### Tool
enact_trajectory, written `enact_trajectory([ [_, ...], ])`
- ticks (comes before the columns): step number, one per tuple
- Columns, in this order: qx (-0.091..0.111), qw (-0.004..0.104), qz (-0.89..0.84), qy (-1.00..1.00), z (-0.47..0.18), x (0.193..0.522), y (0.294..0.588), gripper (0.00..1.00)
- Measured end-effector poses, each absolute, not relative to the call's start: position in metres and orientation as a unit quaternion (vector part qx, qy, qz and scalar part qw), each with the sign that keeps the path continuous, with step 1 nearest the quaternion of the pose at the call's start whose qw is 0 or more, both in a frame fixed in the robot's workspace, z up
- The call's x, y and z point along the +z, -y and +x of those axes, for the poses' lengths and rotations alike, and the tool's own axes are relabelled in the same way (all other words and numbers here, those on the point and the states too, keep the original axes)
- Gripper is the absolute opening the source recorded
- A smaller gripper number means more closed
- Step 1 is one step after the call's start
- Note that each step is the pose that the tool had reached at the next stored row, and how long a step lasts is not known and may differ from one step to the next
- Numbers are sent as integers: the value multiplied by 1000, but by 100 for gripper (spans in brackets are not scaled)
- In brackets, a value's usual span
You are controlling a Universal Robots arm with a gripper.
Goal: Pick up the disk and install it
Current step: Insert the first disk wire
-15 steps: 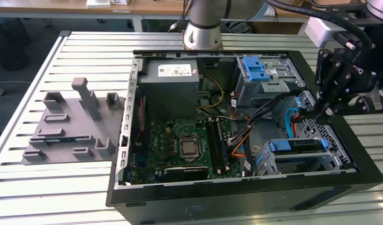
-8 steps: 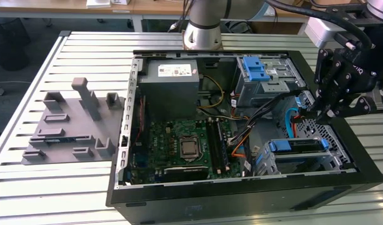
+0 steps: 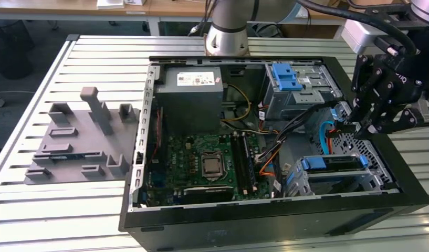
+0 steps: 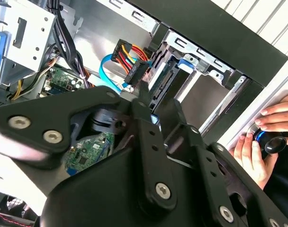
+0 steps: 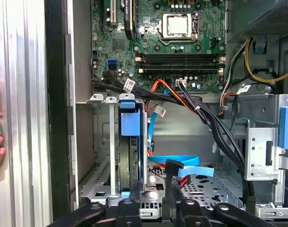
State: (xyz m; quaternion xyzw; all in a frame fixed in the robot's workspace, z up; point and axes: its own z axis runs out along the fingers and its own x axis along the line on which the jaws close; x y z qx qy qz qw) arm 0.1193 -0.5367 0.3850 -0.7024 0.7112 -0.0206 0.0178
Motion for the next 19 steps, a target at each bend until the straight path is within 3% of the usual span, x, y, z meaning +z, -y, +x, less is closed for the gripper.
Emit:
enact_trajectory([
  [1, -21, 18, -702, -711, 119, 385, 537, 38],
  [8, -21, 19, -702, -711, 119, 385, 537, 40],
  [9, -21, 19, -702, -711, 119, 385, 537, 45],
  [19, -22, 20, -702, -711, 119, 385, 537, 47],
])
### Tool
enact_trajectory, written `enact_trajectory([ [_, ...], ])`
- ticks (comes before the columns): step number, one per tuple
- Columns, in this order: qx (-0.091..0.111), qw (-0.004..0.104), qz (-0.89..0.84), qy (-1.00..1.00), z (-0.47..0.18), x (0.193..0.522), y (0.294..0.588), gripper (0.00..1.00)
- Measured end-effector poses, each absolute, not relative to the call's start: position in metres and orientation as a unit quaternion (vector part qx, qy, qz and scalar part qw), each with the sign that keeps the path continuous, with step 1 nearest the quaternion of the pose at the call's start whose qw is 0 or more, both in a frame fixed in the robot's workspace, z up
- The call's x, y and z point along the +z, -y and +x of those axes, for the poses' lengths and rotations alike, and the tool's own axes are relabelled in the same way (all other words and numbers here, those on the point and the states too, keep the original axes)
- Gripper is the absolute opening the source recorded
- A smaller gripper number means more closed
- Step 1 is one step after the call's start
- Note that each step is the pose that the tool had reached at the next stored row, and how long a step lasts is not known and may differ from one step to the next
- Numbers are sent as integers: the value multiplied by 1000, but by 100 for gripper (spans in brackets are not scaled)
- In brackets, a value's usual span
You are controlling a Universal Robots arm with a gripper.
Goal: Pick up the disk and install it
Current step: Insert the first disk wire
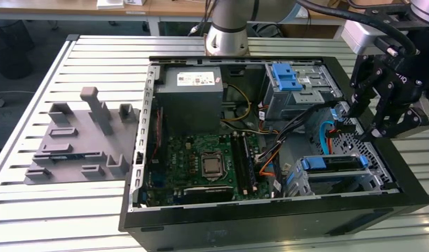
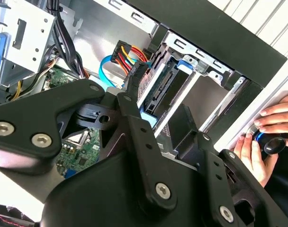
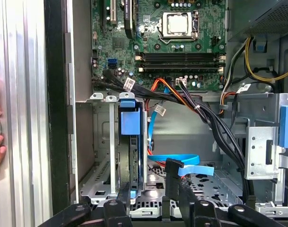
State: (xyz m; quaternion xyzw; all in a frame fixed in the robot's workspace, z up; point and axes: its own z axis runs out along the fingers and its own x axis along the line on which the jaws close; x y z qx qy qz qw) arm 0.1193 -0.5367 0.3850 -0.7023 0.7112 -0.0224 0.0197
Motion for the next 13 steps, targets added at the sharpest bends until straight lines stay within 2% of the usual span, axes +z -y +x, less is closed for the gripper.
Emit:
enact_trajectory([
  [1, -23, 20, -702, -711, 119, 385, 537, 53],
  [13, -24, 21, -702, -711, 119, 385, 537, 51],
])
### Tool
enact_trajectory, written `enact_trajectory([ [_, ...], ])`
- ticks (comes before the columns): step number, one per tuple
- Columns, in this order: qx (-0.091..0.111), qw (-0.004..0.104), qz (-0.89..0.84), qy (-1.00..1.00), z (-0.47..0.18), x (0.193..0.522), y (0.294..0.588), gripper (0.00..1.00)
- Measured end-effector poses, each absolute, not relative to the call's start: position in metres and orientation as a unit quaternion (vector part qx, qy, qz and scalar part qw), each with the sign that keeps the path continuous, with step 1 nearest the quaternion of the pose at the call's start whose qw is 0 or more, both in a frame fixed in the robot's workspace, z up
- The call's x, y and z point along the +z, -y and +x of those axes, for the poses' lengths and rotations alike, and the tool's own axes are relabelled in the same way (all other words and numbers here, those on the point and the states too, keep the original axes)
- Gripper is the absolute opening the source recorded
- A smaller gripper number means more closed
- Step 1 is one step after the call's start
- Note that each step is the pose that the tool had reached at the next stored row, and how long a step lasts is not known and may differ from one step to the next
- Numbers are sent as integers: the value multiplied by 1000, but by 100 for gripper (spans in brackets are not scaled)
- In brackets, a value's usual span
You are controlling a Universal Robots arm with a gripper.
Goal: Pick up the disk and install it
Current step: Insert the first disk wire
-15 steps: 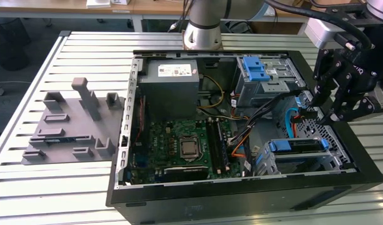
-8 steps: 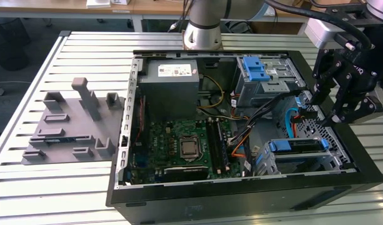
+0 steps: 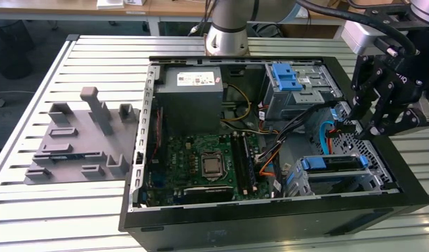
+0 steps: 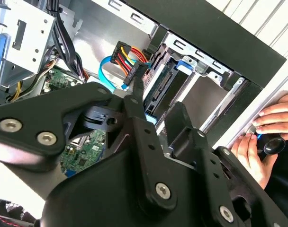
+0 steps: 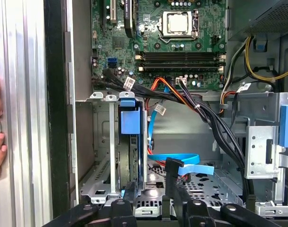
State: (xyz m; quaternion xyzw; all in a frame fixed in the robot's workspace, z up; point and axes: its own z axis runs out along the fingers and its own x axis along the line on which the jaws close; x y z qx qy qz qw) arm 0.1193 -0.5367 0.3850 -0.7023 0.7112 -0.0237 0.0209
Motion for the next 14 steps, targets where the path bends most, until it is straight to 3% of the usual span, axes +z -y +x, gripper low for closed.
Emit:
enact_trajectory([
  [1, -24, 21, -702, -711, 119, 385, 537, 45],
  [4, -24, 21, -702, -711, 119, 385, 537, 43],
  [5, -24, 21, -702, -711, 119, 385, 537, 36],
  [9, -25, 22, -702, -711, 119, 385, 537, 35],
  [10, -25, 22, -702, -711, 119, 385, 537, 28],
  [13, -25, 22, -702, -711, 119, 385, 537, 27],
  [14, -25, 22, -702, -711, 119, 385, 537, 17],
])
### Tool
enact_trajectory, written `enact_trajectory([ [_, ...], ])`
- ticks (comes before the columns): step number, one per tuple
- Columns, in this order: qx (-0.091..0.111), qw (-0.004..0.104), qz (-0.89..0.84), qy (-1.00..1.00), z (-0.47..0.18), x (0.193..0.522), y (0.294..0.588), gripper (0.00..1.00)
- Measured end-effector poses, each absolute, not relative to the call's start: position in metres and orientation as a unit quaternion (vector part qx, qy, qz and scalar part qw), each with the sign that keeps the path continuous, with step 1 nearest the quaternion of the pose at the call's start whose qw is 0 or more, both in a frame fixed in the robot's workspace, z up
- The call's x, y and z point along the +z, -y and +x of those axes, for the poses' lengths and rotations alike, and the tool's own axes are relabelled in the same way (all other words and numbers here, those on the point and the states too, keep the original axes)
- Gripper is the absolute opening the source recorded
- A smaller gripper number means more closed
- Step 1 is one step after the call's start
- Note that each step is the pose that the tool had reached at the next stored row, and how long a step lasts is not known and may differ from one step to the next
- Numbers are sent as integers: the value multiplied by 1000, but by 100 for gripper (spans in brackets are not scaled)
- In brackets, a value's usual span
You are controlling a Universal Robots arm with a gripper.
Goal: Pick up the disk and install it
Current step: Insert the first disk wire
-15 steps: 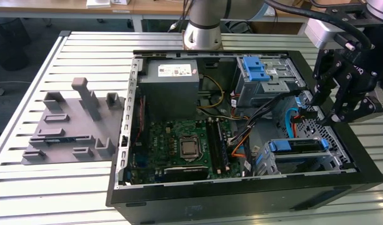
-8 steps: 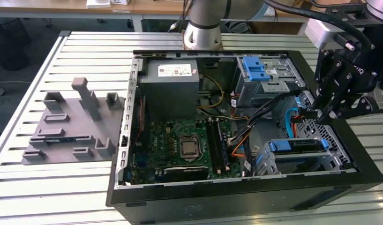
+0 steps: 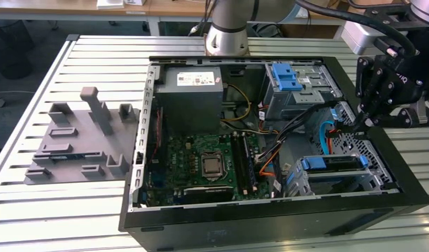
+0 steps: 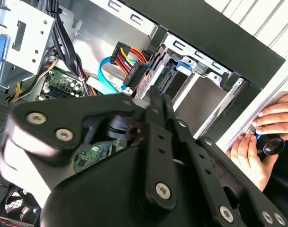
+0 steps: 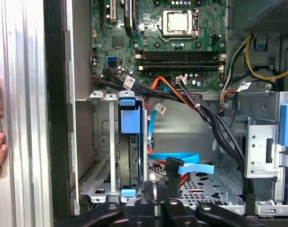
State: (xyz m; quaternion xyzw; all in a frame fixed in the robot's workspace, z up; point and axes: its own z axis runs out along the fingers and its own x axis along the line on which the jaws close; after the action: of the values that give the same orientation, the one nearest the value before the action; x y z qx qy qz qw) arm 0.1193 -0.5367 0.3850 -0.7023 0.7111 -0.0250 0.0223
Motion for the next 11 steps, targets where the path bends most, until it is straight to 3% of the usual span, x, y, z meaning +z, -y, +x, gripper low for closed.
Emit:
enact_trajectory([
  [1, -25, 22, -702, -711, 119, 385, 537, 17],
  [2, -25, 23, -702, -711, 119, 385, 537, 11],
  [11, -27, 24, -702, -711, 119, 385, 537, 11],
])
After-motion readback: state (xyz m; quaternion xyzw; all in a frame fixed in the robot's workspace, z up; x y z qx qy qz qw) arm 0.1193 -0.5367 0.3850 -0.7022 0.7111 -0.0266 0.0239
